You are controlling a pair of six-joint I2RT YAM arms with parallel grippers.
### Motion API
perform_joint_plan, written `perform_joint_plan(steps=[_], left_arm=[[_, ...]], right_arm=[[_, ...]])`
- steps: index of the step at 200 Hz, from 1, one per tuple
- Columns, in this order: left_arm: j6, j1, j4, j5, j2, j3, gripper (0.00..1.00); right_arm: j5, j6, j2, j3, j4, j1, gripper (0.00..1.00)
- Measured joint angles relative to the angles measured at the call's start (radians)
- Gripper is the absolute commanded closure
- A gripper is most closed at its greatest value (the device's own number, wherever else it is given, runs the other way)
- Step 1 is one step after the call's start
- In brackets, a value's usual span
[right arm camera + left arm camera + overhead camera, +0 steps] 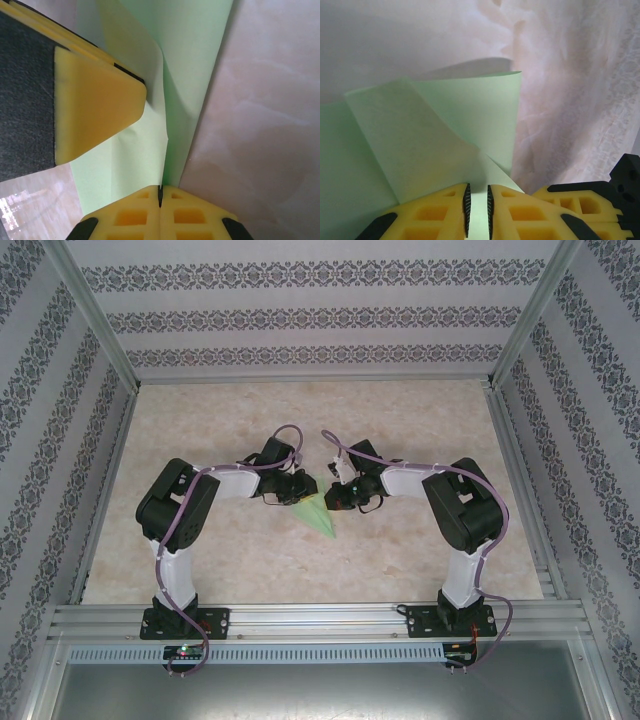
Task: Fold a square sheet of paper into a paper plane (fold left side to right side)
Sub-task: Fourth fold the wing at the center of the table.
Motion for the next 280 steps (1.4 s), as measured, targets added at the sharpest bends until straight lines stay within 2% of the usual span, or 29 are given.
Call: perform_joint_plan(steps=[28, 55, 87, 123, 174, 280], left_arm=[[0.0, 0.0, 0.033, 0.001, -0.005, -0.02, 0.8], [0.0, 0.001, 0.052, 0.001, -0.007, -0.032, 0.8], [0.0, 0.001, 0.06, 0.001, -0.008, -0.035, 0.8], [0.0, 0.001, 0.06, 0.001, -0.008, -0.036, 0.81], [0.0, 0.001, 0.061, 0.0, -0.008, -0.037, 0.82], [0.0, 0.001, 0.061, -0.001, -0.008, -0.037, 0.82]], right_arm=[[0.0, 0.0, 0.0, 0.005, -0.009, 0.0, 0.9], [0.002, 0.002, -0.006, 0.008, -0.019, -0.002, 0.82], [0.006, 0.008, -0.098, 0.007, -0.053, -0.03, 0.73], [-0.077, 0.055, -0.222, -0.043, -0.018, -0.029, 0.75], [-0.175, 0.125, -0.182, -0.097, 0.022, 0.059, 0.76], [-0.153, 0.109, -0.116, -0.117, -0.013, 0.061, 0.76]])
